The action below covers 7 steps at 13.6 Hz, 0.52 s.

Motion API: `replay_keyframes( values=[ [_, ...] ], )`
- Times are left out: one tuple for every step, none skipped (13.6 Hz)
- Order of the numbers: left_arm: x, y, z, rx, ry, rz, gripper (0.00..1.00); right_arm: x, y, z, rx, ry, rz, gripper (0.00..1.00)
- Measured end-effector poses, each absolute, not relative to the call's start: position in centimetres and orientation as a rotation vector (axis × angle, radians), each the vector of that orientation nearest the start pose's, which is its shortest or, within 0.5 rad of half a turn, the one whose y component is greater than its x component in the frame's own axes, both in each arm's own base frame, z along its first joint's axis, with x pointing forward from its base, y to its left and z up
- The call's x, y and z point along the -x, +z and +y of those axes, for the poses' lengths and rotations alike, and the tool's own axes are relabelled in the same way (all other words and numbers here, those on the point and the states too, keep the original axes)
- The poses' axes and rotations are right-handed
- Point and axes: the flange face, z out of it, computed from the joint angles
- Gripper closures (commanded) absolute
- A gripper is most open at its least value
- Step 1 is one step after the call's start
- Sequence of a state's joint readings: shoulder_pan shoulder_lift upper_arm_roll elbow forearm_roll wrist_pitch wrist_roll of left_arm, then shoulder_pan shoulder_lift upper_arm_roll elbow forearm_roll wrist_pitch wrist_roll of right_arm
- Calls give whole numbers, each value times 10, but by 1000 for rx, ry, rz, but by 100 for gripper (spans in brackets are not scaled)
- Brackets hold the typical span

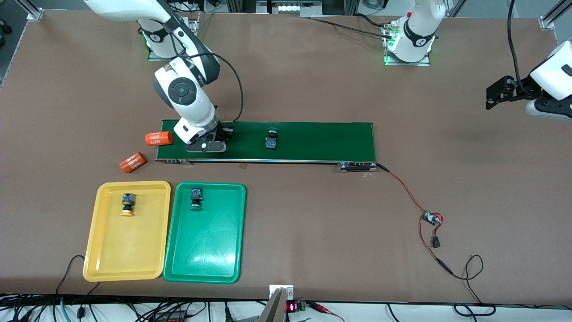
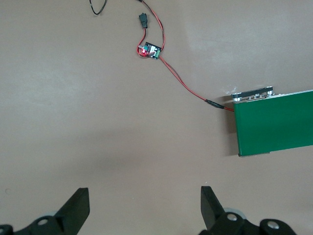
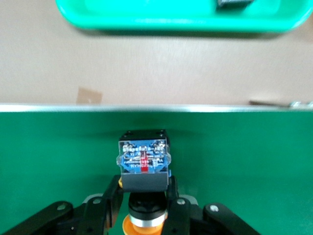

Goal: Sort buttons by color to trays
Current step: 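Carry the yellow button into the yellow tray and open the right gripper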

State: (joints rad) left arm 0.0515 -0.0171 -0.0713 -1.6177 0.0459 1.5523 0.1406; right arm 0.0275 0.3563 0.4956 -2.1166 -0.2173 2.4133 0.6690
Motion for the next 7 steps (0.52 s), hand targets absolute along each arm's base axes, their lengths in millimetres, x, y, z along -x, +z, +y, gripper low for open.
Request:
replay_keyframes(
  values=[
    [-546,610,-6,3087,79,248,0,-514,277,282,3125,-7,21,88],
    [-546,611,-6,3087,79,247,0,-531,298,277,3128,-44,24,88],
    [-546,611,-6,3087,79,247,0,-549,321,269,3133,-81,13,88],
    [-546,611,-6,3087,79,247,0,-567,345,258,3136,-121,-4,88],
    [-546,611,-6,3087,79,247,0,-584,365,244,3136,-163,-12,88],
    [-546,611,-6,3087,79,247,0,-599,379,228,3135,-199,-15,88],
    [-546,611,-6,3087,79,247,0,-610,386,211,3137,-221,-27,87]
  ],
)
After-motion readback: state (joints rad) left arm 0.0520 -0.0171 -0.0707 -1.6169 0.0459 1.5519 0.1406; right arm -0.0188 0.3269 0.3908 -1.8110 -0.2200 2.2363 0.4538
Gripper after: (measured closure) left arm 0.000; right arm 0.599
